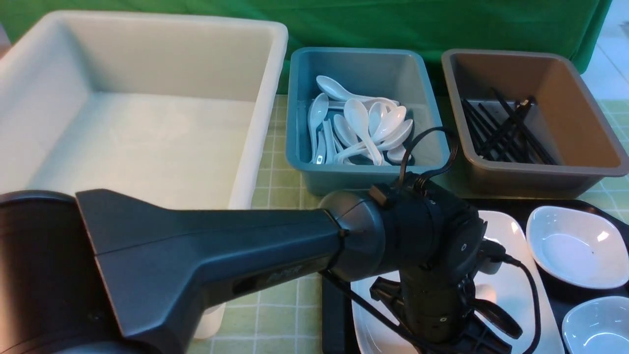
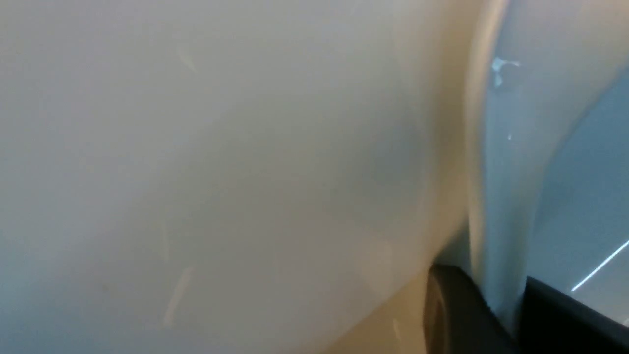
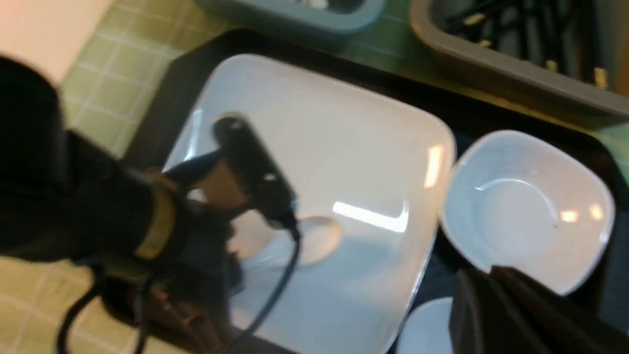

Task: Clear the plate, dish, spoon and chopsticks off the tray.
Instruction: Use the left arm to grab a soup spoon from the plate, then use the left arm to put the soup spoon into the small storage box in the middle

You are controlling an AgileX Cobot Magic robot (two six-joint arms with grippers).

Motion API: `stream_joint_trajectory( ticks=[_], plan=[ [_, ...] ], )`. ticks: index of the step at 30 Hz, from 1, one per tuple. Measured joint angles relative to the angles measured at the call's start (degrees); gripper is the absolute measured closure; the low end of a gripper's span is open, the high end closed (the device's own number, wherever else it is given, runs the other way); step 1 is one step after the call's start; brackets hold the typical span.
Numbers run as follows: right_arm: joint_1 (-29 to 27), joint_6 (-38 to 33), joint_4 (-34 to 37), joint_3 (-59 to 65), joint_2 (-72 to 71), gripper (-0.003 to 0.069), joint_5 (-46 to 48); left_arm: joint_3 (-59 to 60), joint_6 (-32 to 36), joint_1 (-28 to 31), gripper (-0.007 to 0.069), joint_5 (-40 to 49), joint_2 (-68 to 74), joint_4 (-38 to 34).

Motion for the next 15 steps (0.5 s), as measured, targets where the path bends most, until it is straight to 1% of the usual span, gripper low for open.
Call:
stream_joint_trajectory(
  ticks=[2,3,4,6,8,11,12,13,14,15],
  plan=[
    [0.0,-2.3,3.1,0.0,0.0,0.0655,0.6,-1.0,0.5,0.2,0.0564,1.1,-0.8,3.0],
    [0.0,-2.8,3.9,0.0,0.0,0.0655,0.6,-1.3,0.5,0.3,0.0564,1.4,-0.9,3.4],
    [0.0,-5.2,6.9,0.0,0.0,0.0655,0.9,-3.5,0.8,1.1,0.0564,2.6,-2.2,6.1],
    [0.0,-6.6,8.4,0.0,0.0,0.0655,0.9,-5.2,1.0,2.0,0.0564,3.5,-3.2,7.2],
    [0.1,-10.1,11.3,0.0,0.0,0.0655,0.7,-9.5,1.2,4.2,0.0564,5.2,-5.1,8.9],
    [1.0,-13.0,12.8,0.0,0.1,0.0655,-2.1,-16.3,2.9,9.1,0.0564,6.1,-6.2,9.4],
    [1.9,-13.4,13.0,0.0,0.4,0.0655,-4.5,-19.1,3.5,11.3,0.0564,6.0,-6.1,9.4],
    [2.0,-13.6,13.0,0.0,0.5,0.0655,-5.0,-20.0,3.5,11.6,0.0564,6.0,-6.0,9.4],
    [3.5,-14.2,13.3,0.0,1.5,0.0655,-8.4,-23.0,4.1,14.6,0.0564,6.1,-5.3,9.5],
    [4.7,-15.0,13.4,0.0,2.3,0.0655,-11.1,-25.2,4.1,16.4,0.0564,5.7,-4.5,9.6]
  ],
)
